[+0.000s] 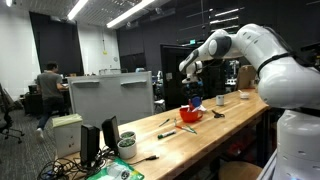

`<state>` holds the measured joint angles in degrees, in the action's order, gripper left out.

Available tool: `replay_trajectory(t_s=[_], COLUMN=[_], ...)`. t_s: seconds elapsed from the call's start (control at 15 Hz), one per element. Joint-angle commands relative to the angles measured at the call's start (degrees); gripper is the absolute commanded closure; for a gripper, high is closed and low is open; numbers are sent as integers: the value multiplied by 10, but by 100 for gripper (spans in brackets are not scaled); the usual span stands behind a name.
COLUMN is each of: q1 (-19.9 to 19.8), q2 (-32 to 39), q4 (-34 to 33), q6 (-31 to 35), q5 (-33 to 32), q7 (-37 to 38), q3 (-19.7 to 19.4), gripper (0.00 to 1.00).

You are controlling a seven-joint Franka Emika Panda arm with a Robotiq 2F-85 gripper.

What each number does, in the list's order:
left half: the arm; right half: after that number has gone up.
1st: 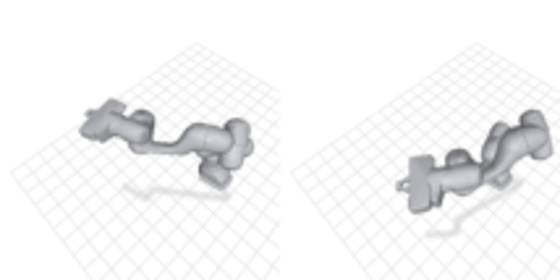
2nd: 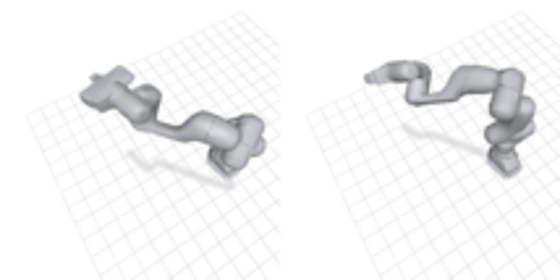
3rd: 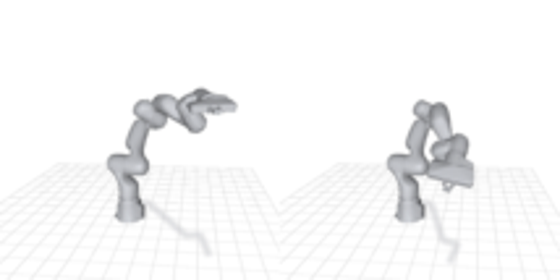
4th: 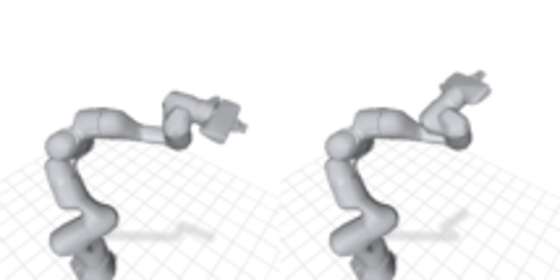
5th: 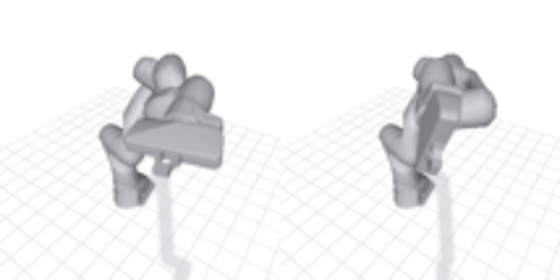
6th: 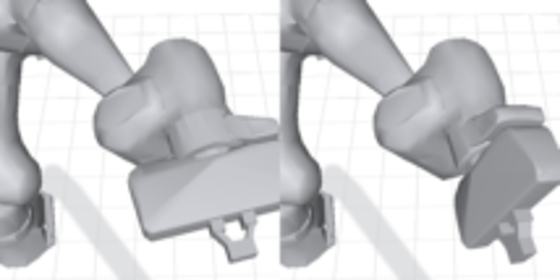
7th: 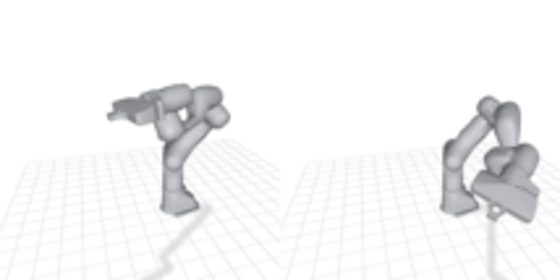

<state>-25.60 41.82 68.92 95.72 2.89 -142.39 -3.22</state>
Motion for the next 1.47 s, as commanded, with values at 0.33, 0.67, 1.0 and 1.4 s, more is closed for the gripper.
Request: replay_trajectory(t_s=[0.33,0.67,1.0,1.4], q1=[-56,-81,-93,-93], q2=[58,106,155,190], q4=[-115,-183,-252,-302], q6=[-120,-184,-234,-258], q5=[90,125,137,138], q7=[-34,-54,-59,-46], q3=[9,22,36,40], gripper=[46,46,46,46])
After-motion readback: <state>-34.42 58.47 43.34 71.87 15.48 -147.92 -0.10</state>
